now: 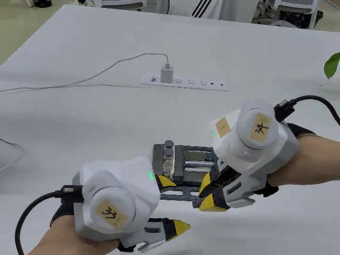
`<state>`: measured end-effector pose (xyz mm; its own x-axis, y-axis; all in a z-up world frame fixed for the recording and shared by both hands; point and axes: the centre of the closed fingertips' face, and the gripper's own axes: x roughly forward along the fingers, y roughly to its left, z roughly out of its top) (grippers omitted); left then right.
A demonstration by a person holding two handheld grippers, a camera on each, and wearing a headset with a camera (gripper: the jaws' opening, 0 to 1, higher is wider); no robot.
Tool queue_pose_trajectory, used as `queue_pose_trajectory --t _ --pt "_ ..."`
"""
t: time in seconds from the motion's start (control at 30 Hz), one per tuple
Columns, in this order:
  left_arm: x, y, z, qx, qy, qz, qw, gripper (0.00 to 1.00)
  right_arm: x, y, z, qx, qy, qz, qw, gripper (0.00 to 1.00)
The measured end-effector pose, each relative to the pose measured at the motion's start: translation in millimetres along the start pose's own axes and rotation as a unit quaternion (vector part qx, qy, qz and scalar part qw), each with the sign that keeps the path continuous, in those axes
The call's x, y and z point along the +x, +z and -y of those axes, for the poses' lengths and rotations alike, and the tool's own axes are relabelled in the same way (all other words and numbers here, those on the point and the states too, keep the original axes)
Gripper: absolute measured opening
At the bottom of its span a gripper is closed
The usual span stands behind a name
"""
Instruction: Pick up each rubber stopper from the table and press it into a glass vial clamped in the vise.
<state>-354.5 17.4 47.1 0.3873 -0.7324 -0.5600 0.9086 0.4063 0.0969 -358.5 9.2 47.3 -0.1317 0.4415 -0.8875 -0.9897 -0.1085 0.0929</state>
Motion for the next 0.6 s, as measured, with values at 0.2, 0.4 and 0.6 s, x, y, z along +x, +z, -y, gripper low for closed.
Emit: queue_pose_trajectory --t 0.2,0.4,0.6 --pt "4.6 5.7 5.3 0.026 -0.016 0.0 0.9995 0.24 -0.6 -0.9 -4.5 0.014 0.004 -0.002 0.9999 0.06" --pt "9.6 9.1 11.9 0.048 -0.033 -0.003 0.9983 0.18 -0.9 -1.5 -10.3 0.027 0.012 -0.004 0.9996 0.06" --pt "13.4 9.1 19.6 0.073 -0.045 -0.012 0.9963 0.12 -0.8 -4.9 -11.3 0.033 0.014 -0.011 0.9993 0.06"
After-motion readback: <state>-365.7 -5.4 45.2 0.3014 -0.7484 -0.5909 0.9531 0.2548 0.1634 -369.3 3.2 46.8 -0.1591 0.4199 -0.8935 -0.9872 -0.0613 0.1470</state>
